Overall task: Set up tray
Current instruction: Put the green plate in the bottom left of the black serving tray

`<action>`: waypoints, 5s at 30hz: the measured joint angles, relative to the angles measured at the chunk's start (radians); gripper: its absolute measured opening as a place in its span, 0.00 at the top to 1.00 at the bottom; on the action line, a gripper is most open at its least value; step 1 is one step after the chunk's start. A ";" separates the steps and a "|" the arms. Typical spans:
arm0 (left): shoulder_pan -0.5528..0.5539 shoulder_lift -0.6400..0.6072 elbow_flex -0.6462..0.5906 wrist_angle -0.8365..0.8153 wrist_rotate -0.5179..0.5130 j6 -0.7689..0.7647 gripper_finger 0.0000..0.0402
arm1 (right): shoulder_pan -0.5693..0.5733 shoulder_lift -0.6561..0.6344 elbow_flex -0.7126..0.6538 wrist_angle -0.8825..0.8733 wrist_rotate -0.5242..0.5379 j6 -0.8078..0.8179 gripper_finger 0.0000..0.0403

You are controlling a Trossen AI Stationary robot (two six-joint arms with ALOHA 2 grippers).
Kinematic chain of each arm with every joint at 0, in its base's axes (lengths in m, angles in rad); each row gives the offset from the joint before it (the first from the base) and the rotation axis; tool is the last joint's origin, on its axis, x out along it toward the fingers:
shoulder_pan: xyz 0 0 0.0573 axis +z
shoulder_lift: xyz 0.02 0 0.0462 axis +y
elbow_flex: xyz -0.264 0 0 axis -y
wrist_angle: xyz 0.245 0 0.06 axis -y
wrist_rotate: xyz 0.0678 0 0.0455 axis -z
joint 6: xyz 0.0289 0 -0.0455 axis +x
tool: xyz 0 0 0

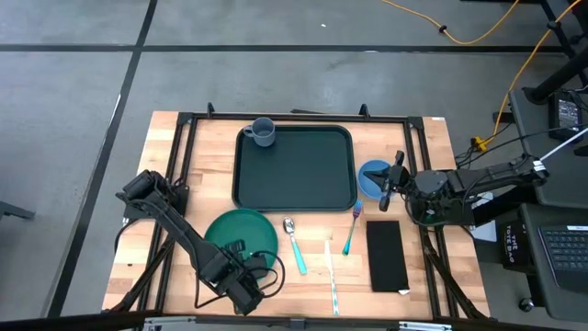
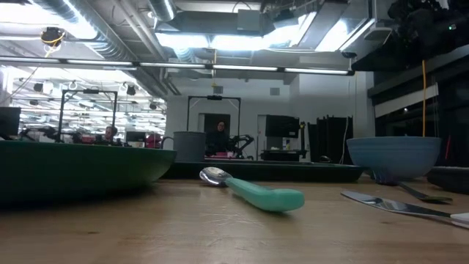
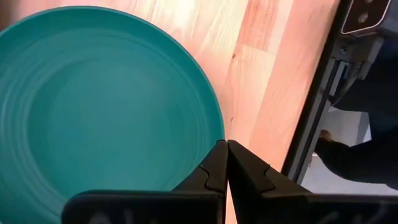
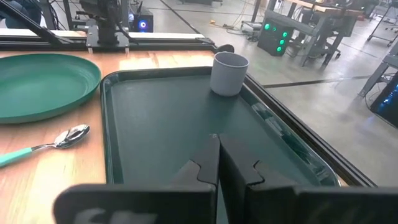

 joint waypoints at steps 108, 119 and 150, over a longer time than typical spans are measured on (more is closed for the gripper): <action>-0.050 0.229 0.052 -0.002 0.013 -0.135 0.99 | 0.000 0.000 0.000 0.000 -0.050 0.001 0.98; -0.075 0.224 0.246 -0.237 -0.117 -0.151 1.00 | 0.000 0.000 0.000 -0.009 -0.050 0.023 0.98; 0.092 0.225 0.303 -0.380 -0.206 0.337 1.00 | 0.000 0.000 0.000 -0.008 -0.050 0.019 0.98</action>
